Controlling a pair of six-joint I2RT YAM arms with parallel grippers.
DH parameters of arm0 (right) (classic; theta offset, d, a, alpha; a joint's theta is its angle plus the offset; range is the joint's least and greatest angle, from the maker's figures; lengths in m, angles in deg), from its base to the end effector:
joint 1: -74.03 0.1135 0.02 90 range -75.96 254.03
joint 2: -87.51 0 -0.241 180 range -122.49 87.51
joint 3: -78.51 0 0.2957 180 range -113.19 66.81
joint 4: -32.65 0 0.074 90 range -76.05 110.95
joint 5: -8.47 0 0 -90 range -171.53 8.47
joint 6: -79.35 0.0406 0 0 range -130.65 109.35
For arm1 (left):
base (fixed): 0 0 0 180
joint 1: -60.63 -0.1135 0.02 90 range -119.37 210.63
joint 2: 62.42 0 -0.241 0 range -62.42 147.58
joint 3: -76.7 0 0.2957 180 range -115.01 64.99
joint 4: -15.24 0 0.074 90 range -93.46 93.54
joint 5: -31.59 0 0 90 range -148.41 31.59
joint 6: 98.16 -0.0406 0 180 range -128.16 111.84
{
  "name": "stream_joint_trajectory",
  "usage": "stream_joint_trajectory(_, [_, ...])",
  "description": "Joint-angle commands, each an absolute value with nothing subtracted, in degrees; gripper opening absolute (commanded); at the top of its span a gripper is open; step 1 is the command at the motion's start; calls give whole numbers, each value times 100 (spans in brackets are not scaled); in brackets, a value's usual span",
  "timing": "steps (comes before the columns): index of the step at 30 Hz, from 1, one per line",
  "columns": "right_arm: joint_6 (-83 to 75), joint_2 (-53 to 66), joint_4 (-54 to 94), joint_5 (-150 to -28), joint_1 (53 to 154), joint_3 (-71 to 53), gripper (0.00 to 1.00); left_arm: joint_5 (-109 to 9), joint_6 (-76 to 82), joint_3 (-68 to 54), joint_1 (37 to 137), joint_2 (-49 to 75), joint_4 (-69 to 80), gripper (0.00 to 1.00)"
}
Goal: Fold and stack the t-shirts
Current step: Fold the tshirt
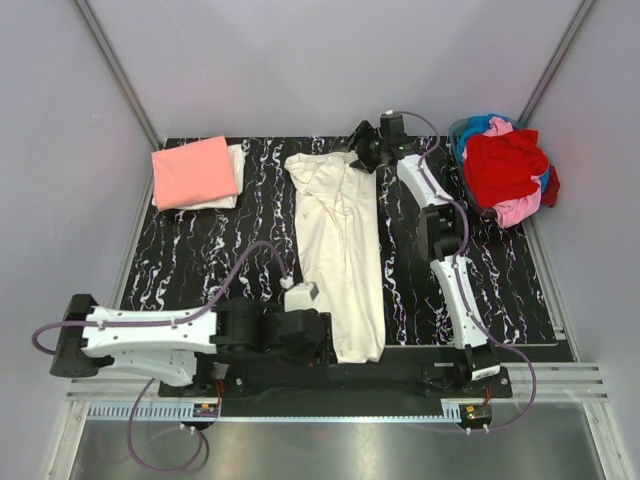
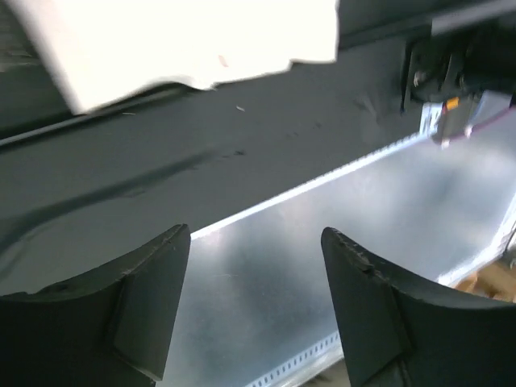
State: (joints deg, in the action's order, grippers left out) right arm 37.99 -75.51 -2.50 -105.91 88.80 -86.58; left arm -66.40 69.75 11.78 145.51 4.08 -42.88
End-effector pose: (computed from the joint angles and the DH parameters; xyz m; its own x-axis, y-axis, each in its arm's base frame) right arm 0.6136 0.1791 0.1340 -0.7741 0.5029 -0.3846 0.0217 0.6282 0.7778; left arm 0.0304 -0.2755 0.2278 -0.9745 0.0254 -0.2230 0.1299 0.8740 -0.4682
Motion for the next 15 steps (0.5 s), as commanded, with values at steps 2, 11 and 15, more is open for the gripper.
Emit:
stream_joint_trajectory(2, [3278, -5972, 380, -10603, 8775, -8122, 90, -7844, 7035, 1208, 14159, -142, -5516, 78])
stream_joint_trajectory(11, [2442, -2923, -58, -10096, 8775, -4653, 96, -7020, 4066, 1087, 10698, -135, -3956, 81])
stream_joint_trajectory(15, [2476, -1361, 3, -9824, 8914, -2266, 87, -6695, 3123, 103, 9425, 1366, -3540, 76])
